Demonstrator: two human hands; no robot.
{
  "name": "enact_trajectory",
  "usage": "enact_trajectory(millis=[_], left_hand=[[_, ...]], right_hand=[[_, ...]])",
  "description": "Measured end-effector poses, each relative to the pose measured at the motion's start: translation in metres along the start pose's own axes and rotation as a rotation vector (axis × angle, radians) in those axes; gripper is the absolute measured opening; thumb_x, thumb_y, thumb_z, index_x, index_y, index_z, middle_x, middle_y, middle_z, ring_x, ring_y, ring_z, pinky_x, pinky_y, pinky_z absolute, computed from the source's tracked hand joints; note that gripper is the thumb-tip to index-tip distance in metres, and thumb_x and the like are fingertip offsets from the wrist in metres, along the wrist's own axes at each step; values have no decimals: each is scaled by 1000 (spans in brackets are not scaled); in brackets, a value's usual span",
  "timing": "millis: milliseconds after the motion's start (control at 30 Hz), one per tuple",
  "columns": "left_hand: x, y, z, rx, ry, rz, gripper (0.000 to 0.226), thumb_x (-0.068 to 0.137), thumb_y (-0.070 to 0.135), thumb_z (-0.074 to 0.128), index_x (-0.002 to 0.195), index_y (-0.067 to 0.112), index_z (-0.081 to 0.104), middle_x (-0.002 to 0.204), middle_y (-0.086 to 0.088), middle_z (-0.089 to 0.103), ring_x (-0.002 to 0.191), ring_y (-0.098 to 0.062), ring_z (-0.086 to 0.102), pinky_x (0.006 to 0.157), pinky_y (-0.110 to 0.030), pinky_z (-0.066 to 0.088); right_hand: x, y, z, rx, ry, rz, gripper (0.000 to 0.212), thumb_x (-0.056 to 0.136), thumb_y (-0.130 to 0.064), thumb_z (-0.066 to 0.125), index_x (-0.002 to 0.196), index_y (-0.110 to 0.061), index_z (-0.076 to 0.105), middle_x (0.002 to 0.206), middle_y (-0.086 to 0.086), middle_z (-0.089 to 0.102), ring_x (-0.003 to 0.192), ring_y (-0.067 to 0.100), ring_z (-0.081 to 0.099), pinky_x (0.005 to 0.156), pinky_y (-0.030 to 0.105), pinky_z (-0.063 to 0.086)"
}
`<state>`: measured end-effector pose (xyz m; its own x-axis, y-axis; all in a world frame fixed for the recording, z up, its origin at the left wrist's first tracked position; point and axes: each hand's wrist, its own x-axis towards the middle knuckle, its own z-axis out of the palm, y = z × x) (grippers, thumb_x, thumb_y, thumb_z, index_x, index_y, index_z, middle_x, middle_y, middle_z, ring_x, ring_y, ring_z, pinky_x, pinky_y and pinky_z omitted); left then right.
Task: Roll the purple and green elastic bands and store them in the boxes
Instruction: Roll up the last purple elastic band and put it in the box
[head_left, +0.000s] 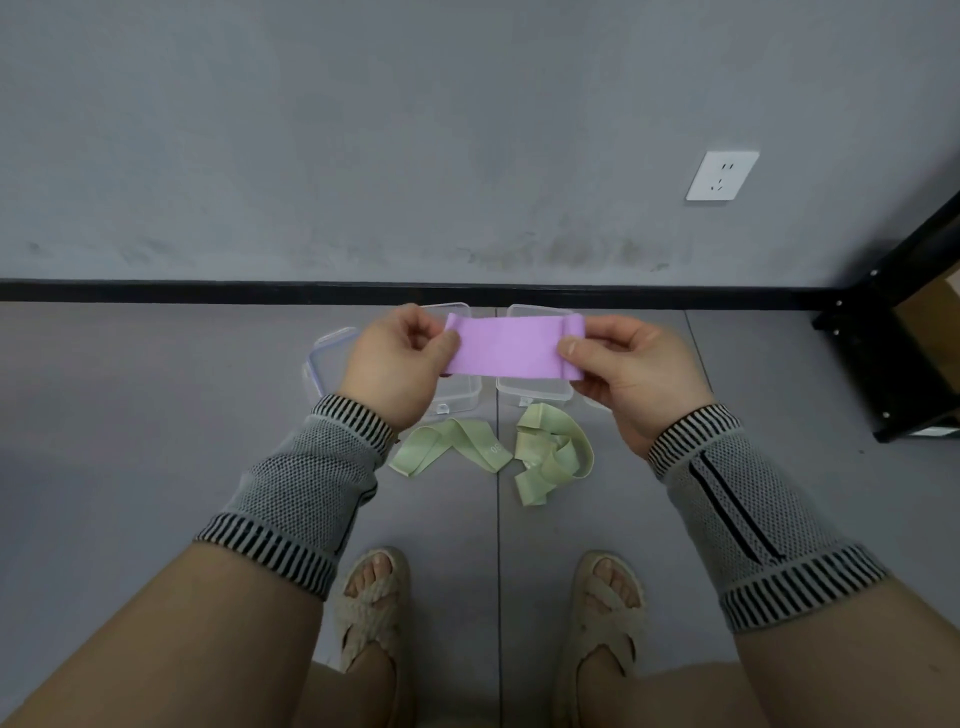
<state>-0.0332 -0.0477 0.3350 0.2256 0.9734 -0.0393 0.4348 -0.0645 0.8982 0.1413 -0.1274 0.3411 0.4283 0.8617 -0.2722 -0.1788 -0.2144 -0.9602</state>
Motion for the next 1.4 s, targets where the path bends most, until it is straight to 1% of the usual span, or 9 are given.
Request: enact_trajectory(millis=[100, 233, 400, 533, 700, 933, 1100, 1233, 1400], left_hand=[[2, -5, -3, 68, -46, -106, 5, 85, 16, 62, 87, 18, 58, 81, 1, 60, 75, -14, 55, 71, -26, 43], [-4, 5, 2, -8, 0, -24, 33, 90, 9, 50, 121, 18, 55, 113, 6, 57, 98, -3, 52, 86, -20, 37], [-18, 13, 13, -157, -133, 64, 35, 101, 30, 31, 117, 18, 60, 97, 12, 68, 108, -3, 54, 95, -22, 37], [-16, 6, 18, -74, -163, 157, 52, 96, 48, 24, 81, 20, 65, 89, 4, 66, 92, -3, 58, 81, -6, 36], [-16, 3, 22, -169, -212, 143, 51, 88, 53, 25, 88, 21, 64, 95, 3, 66, 98, -9, 60, 91, -18, 42], [-14, 13, 15, -182, -249, 71, 45, 89, 46, 51, 58, 14, 53, 50, 8, 37, 45, -7, 34, 46, -20, 30], [-11, 11, 8, -235, -296, 46, 30, 75, 37, 70, 69, 12, 54, 78, -8, 51, 74, -16, 47, 69, -28, 43], [-13, 12, 9, -228, -311, 30, 23, 83, 39, 56, 81, 16, 56, 84, -2, 56, 80, -12, 51, 81, -26, 43], [-16, 14, 16, -22, -270, 80, 46, 97, 39, 39, 59, 17, 53, 53, 10, 49, 52, -3, 44, 52, -15, 35]], right_hand=[[-4, -2, 0, -19, -110, -5, 17, 80, -1, 67, 93, -12, 66, 81, 9, 68, 75, 18, 64, 76, 33, 54], [-11, -4, 9, -22, -258, -23, 18, 79, 4, 65, 92, -9, 67, 74, 6, 70, 67, 16, 66, 65, 28, 58], [-14, -5, 12, -33, -354, -45, 19, 78, 4, 66, 94, -7, 68, 76, 7, 72, 67, 15, 67, 62, 26, 57], [-13, -5, 7, -21, -352, -39, 25, 67, -8, 72, 91, -11, 70, 84, 16, 71, 75, 24, 65, 75, 36, 56], [-14, -5, 5, -3, -389, -14, 31, 61, -14, 71, 92, -10, 69, 77, 9, 71, 68, 17, 65, 69, 29, 56], [-11, -6, 0, 2, -303, 24, 15, 78, 1, 66, 87, -11, 69, 67, 2, 68, 61, 11, 61, 61, 21, 53], [-12, -6, 1, -3, -318, 25, 16, 79, 2, 66, 87, -11, 69, 68, 3, 69, 60, 11, 63, 61, 22, 54], [-13, -5, 4, -14, -333, 33, 17, 78, 3, 66, 89, -11, 68, 71, 5, 70, 62, 13, 64, 62, 23, 55], [-13, -4, 6, -13, -316, 33, 17, 79, 4, 65, 88, -10, 68, 68, 4, 68, 60, 11, 62, 60, 20, 54]])
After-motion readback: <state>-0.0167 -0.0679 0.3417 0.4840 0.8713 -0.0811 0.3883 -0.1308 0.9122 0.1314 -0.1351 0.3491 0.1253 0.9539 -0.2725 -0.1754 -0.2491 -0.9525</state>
